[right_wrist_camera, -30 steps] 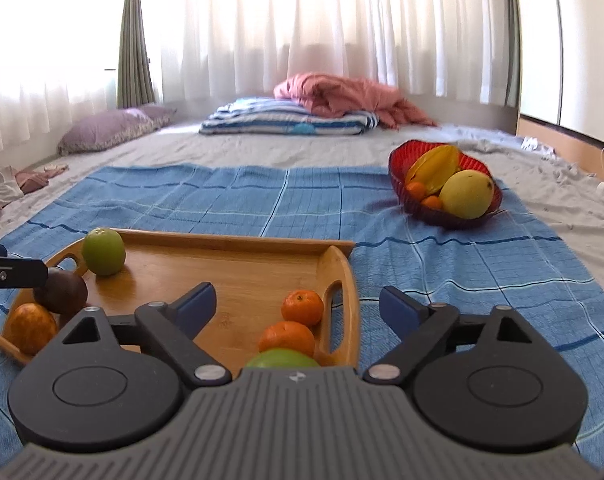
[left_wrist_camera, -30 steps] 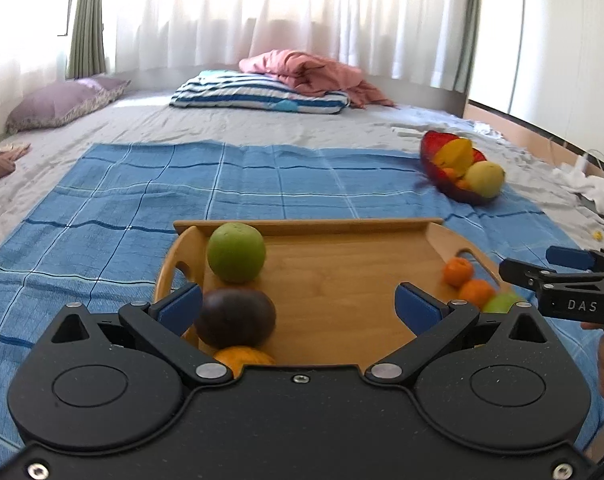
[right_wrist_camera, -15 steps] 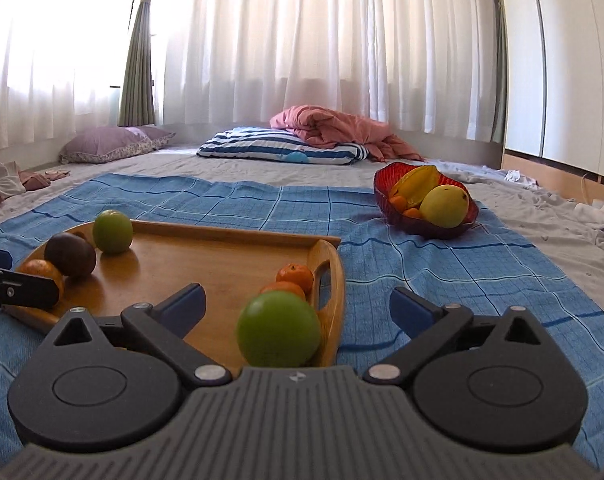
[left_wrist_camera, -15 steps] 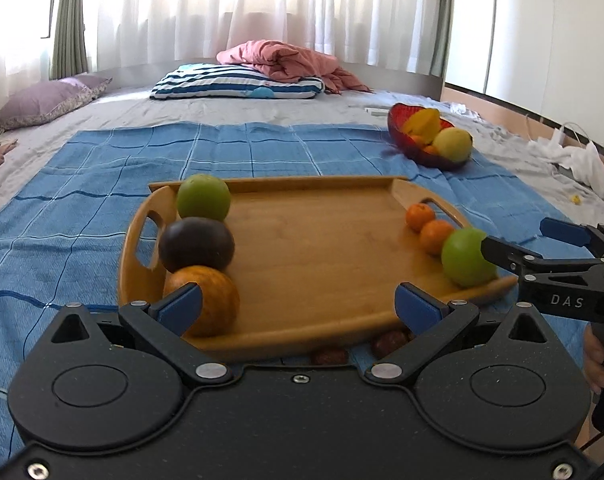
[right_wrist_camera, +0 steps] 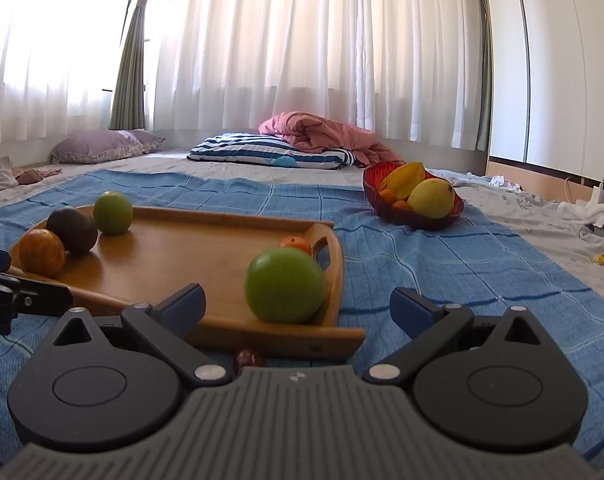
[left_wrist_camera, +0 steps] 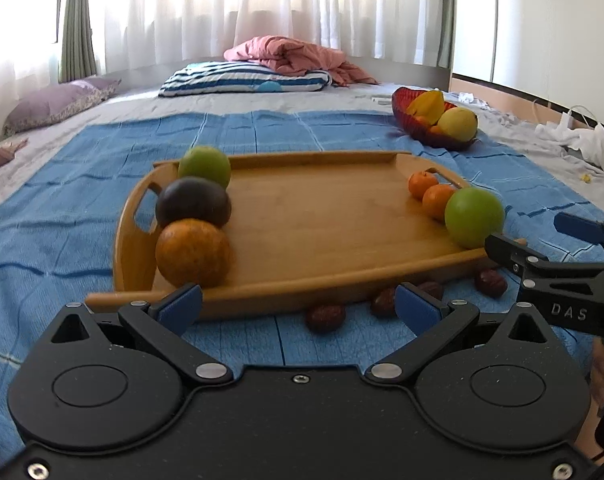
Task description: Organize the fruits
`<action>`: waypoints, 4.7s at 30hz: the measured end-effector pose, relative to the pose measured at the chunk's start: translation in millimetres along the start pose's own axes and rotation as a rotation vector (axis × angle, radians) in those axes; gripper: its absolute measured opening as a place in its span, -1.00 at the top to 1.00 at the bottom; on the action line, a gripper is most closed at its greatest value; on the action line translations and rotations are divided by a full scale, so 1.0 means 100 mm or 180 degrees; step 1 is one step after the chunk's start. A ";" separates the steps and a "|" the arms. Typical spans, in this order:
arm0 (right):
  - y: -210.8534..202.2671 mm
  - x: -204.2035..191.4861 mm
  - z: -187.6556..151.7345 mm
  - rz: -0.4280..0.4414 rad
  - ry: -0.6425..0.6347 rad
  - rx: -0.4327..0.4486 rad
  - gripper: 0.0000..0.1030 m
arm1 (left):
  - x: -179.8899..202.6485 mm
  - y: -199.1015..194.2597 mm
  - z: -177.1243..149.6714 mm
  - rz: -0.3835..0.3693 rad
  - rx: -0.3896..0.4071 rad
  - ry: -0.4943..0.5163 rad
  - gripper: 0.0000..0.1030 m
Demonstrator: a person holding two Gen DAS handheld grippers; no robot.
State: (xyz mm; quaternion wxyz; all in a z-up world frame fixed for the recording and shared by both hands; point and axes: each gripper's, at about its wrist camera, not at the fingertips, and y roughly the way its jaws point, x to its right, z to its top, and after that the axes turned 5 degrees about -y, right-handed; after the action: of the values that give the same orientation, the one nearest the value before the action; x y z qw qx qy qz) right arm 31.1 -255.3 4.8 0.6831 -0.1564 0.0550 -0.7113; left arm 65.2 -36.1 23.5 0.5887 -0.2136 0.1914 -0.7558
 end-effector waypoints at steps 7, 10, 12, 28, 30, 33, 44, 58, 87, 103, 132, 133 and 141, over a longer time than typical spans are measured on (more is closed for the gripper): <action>-0.01 -0.10 -0.13 -0.0020 -0.0055 -0.0011 -1.00 | -0.02 0.08 -0.11 0.0077 0.0003 -0.0071 -0.99; 0.00 -0.13 -0.16 0.0005 -0.0047 -0.0038 -1.00 | 0.01 0.11 -0.15 0.0102 0.0033 -0.0037 -0.99; 0.01 -0.14 -0.17 0.0030 -0.0016 -0.0079 -1.00 | 0.01 0.12 -0.17 0.0115 0.0040 -0.0050 -0.99; 0.14 -0.22 -0.24 -0.0014 0.0006 -0.0359 -0.66 | 0.03 0.28 -0.26 0.0160 -0.0036 -0.0131 -0.62; 0.15 -0.23 -0.25 -0.0019 -0.0005 -0.0390 -0.63 | 0.03 0.29 -0.26 0.0197 -0.0022 -0.0164 -0.60; 0.16 -0.23 -0.25 -0.0019 0.0052 -0.0409 -0.59 | 0.05 0.31 -0.28 0.0243 -0.0012 -0.0204 -0.60; 0.18 -0.30 -0.26 0.0006 0.0051 -0.0427 -0.37 | 0.12 0.29 -0.27 0.0193 -0.0008 -0.0133 -0.06; 0.17 -0.35 -0.24 0.0053 0.0036 -0.0435 -0.06 | 0.18 0.27 -0.23 0.0096 -0.0086 -0.0117 0.54; 0.18 -0.46 -0.19 0.0187 0.0053 -0.0420 0.56 | 0.21 0.26 -0.22 0.0138 -0.0069 -0.0031 0.56; 0.12 -0.46 -0.10 0.0250 0.0116 -0.0369 0.56 | 0.26 0.12 -0.13 0.0134 0.0050 0.0059 0.56; 0.23 -0.29 0.36 0.0297 0.0273 -0.0169 0.56 | 0.18 0.21 0.43 0.0068 0.0126 0.0005 0.56; 0.26 -0.27 0.38 0.0310 0.0302 -0.0178 0.56 | 0.17 0.22 0.47 0.0055 0.0116 0.0004 0.56; 0.52 0.00 0.67 0.0396 0.0571 -0.0309 0.56 | 0.16 0.37 0.83 -0.0051 0.0085 -0.0038 0.56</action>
State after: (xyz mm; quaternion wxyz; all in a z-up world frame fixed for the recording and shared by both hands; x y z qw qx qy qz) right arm 100.9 -249.0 52.6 0.7098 -0.1212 0.1599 -0.6752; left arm 137.6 -63.3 74.4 0.5865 -0.2118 0.1761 -0.7616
